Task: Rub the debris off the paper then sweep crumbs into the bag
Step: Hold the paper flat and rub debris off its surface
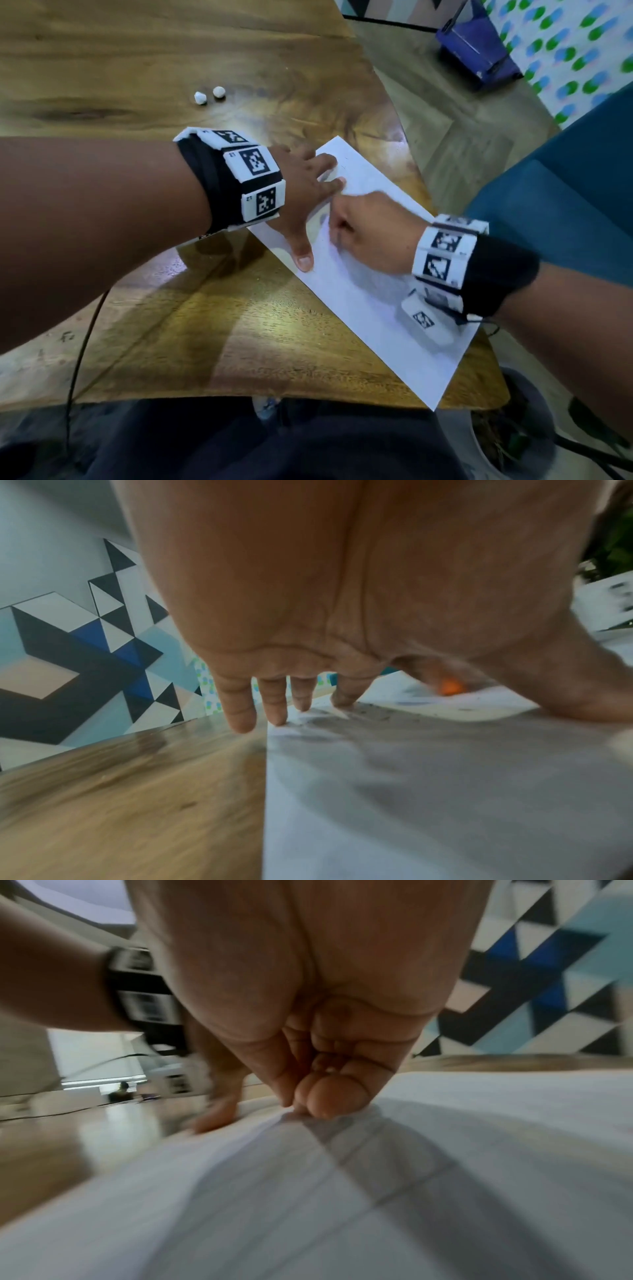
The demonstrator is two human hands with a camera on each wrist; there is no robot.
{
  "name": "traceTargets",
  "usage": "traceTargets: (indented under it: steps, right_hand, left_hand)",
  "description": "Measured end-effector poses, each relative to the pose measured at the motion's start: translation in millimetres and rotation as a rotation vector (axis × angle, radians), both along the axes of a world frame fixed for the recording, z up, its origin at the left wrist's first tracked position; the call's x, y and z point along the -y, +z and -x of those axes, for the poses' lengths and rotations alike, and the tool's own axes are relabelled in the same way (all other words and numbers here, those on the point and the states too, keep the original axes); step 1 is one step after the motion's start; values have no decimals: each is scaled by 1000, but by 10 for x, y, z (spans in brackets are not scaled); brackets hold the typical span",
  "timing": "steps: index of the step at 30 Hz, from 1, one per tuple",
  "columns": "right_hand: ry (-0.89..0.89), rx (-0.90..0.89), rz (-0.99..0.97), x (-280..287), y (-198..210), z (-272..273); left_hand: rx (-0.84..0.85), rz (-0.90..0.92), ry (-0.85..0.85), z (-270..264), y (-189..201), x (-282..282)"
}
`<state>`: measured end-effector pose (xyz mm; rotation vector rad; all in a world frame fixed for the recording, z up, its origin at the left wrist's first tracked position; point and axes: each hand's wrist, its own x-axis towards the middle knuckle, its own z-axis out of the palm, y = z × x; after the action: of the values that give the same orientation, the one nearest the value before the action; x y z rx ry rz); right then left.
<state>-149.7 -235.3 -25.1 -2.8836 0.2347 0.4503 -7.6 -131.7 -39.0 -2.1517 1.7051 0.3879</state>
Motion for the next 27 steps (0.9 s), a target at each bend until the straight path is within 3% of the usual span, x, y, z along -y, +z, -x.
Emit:
traceTargets:
  steps: [5,12,19,27]
  right_hand:
    - [106,-78,-80,-197,34,155]
    - [-153,37,93,238,53,-190]
    - [126,-86,-73,-281,20,291]
    - [-126,42,47,124,37,-137]
  left_hand:
    - [3,-59,21,66,26,17]
    - [-56,-92,97,98,57,-14]
    - [-76,-76,122,144,-17,-68]
    - [-110,13,136,156,-8,-157]
